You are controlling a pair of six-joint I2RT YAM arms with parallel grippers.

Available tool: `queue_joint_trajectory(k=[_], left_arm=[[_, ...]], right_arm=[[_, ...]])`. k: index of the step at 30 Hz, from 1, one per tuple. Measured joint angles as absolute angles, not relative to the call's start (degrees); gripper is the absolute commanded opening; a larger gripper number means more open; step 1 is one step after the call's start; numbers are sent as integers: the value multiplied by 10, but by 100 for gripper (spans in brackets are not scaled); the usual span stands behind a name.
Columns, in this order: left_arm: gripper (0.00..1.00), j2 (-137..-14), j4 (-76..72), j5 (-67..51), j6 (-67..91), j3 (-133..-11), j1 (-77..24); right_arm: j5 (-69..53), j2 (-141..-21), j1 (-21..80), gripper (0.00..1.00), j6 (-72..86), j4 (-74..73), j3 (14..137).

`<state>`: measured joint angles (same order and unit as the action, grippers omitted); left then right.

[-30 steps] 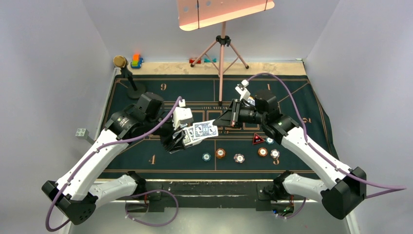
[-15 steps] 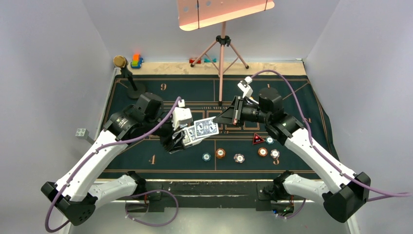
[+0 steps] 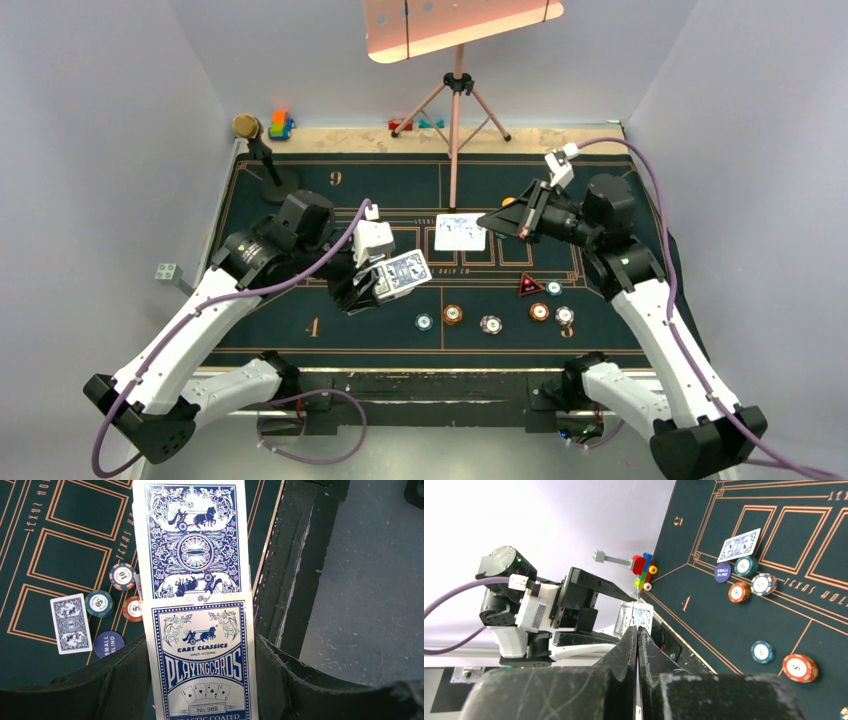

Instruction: Distribute texas hold em gaming equipment

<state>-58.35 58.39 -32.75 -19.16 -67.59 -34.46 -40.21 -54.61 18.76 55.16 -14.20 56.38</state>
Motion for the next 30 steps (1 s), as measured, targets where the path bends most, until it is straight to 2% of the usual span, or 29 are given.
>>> queue_joint_trajectory(k=[9, 20, 30], left_arm=[[0, -581, 584, -327, -193, -676, -344], [0, -578, 588, -328, -193, -676, -342], [0, -577, 590, -328, -193, -676, -342]], right_arm=[[-411, -498, 88, 0, 490, -225, 503], [-286, -512, 52, 0, 430, -283, 350], [-170, -524, 47, 0, 408, -304, 315]])
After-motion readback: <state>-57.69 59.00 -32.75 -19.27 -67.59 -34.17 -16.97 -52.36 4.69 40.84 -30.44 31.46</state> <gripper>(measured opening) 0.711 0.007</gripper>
